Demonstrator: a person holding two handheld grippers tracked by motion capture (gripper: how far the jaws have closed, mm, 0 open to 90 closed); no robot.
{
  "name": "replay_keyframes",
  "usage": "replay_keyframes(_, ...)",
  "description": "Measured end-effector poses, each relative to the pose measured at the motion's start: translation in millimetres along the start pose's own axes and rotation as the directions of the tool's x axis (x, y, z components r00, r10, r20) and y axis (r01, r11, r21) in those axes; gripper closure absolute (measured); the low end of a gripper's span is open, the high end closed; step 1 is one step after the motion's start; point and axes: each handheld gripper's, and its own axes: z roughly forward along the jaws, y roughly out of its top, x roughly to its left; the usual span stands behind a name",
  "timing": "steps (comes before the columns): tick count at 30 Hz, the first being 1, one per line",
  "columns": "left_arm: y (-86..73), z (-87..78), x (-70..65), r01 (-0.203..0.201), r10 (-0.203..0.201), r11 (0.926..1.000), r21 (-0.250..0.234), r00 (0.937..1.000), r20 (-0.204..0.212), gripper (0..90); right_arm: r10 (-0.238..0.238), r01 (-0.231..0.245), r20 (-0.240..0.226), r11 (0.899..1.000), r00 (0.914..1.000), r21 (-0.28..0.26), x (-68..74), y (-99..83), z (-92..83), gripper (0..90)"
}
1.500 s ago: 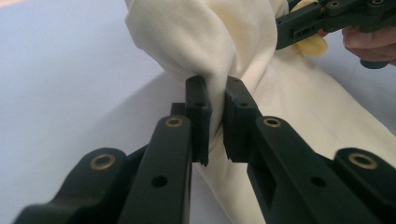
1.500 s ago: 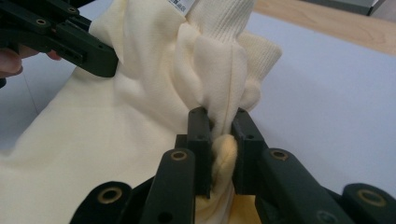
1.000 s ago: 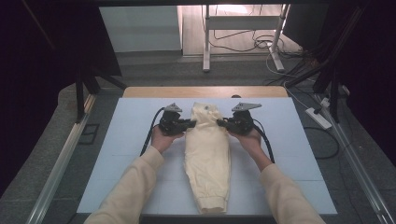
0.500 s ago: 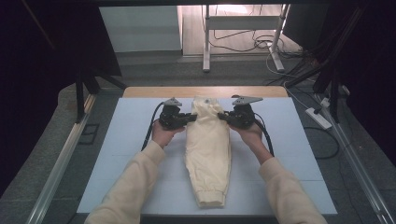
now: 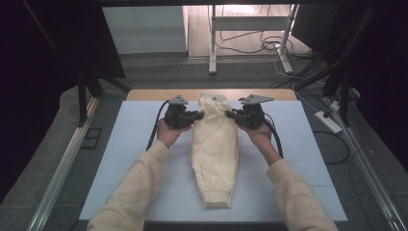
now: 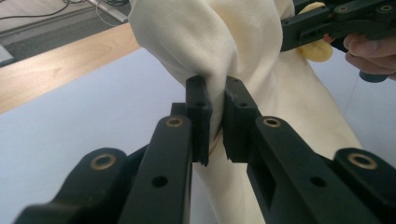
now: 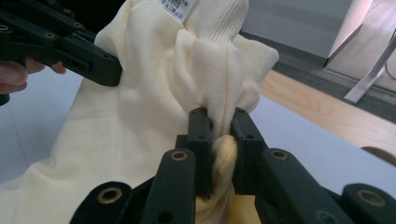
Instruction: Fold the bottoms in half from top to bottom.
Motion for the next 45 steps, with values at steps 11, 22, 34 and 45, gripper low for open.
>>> replay_keyframes(11,-0.3,-1.4,-7.3,-0.032,0.033,0.9995,-0.005,0.9993,0.019,81.6,-0.013,0.013,0.015,1.0,0.9998,-0.026,-1.5,-1.7,-6.6,80.3)
replay_keyframes(22,-9.5,-2.3,-10.5,-0.038,0.038,0.9993,0.001,0.9986,0.038,81.4,0.002,-0.002,-0.002,1.0,1.0,-0.028,3.1,-12.3,-8.0,80.3)
replay_keyframes(34,-17.4,-4.2,-15.1,-0.04,0.04,0.9992,0.004,0.9979,0.051,81.3,0.019,-0.02,-0.026,0.999,0.9995,-0.035,8.7,-23.5,-11.6,80.3)
replay_keyframes(45,-22.4,-8.3,-21.9,-0.038,0.038,0.9993,0.003,0.9977,0.055,81.3,0.022,-0.023,-0.039,0.999,0.999,-0.042,16.0,-29.5,-17.6,80.3)
